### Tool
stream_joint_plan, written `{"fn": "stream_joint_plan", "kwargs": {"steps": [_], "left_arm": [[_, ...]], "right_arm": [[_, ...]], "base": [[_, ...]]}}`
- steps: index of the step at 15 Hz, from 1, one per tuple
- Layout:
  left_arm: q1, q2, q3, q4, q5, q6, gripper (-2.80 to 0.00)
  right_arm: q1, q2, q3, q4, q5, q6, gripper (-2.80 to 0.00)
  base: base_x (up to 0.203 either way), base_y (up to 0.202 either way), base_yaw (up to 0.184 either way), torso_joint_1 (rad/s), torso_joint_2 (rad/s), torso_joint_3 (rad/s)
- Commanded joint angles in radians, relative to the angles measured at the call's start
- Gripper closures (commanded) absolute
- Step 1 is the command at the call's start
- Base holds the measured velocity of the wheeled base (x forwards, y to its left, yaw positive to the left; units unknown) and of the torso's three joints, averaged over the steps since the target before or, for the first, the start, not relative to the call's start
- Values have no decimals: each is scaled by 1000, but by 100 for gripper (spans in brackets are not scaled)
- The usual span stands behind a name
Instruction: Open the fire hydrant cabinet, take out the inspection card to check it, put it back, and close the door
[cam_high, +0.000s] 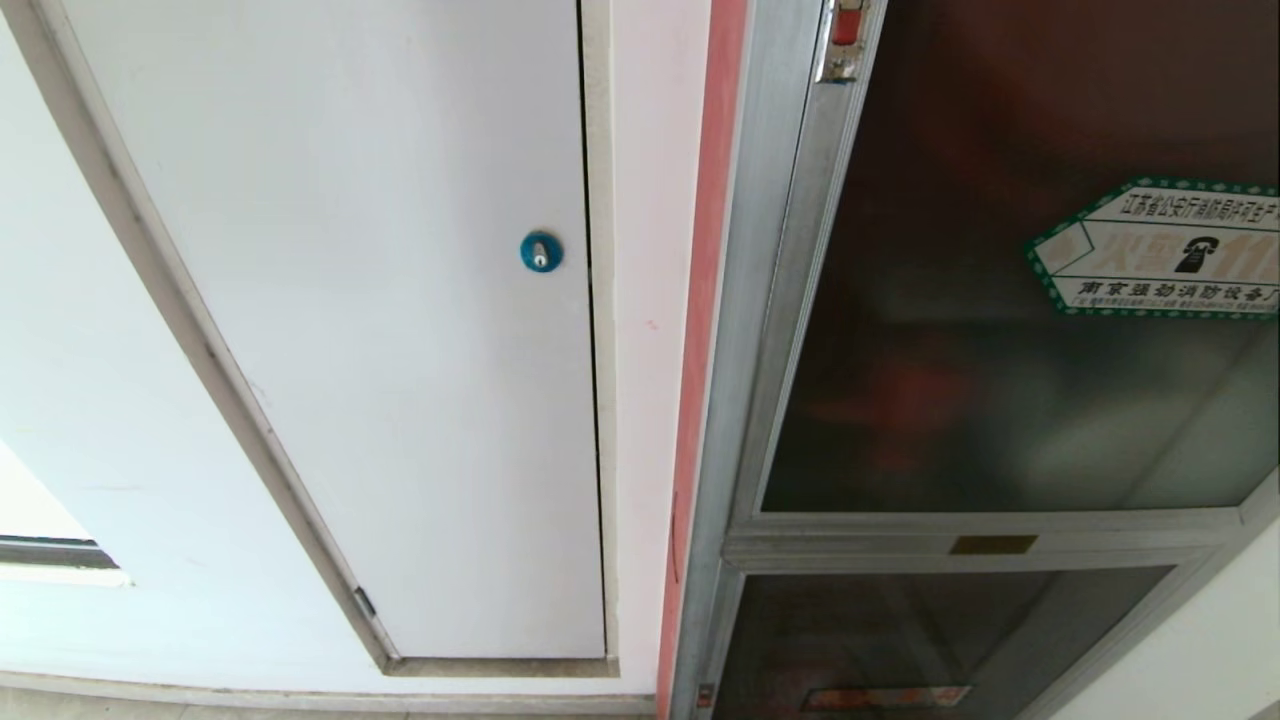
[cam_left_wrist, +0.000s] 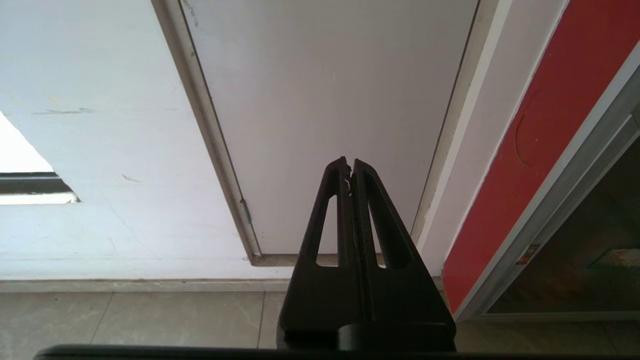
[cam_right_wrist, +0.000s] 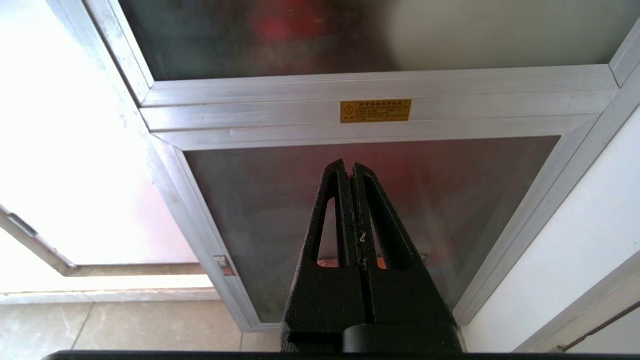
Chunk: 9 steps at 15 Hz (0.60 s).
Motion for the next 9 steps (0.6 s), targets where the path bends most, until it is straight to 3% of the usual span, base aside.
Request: {"fn": "stream_joint_plan", "kwargs": {"steps": [1,9], "left_arm": [[0,1,0,0,0,0,0],[0,1,0,0,0,0,0]], "right_arm": [[0,1,0,0,0,0,0],[0,0,0,-2,-2,28,0]], "base": [[0,0,0,0,0,0],[0,0,0,0,0,0]]}}
